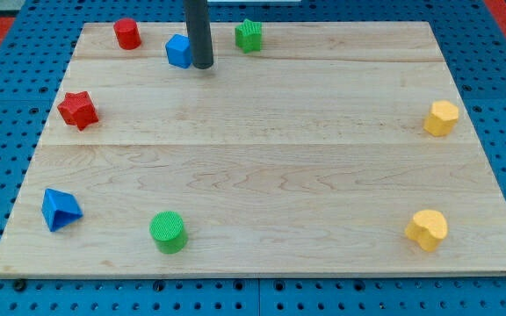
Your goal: Point your arm to right side of the green star
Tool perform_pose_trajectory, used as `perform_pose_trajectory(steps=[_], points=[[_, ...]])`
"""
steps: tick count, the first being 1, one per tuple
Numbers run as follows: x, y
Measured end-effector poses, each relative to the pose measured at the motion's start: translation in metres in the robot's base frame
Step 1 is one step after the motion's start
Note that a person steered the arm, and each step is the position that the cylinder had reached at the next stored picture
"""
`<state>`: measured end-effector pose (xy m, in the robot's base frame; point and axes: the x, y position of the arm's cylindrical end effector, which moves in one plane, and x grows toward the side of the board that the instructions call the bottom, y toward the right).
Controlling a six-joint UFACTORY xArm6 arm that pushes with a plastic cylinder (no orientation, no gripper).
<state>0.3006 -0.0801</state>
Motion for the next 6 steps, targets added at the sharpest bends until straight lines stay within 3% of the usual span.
perform_pose_trajectory(steps=[1, 2, 3, 4, 5, 6], points=[[0.006, -0.057], [-0.042, -0.032], [-0.049, -0.018], [-0.019, -0.008], [-0.019, 0.085], [-0.077, 0.176]])
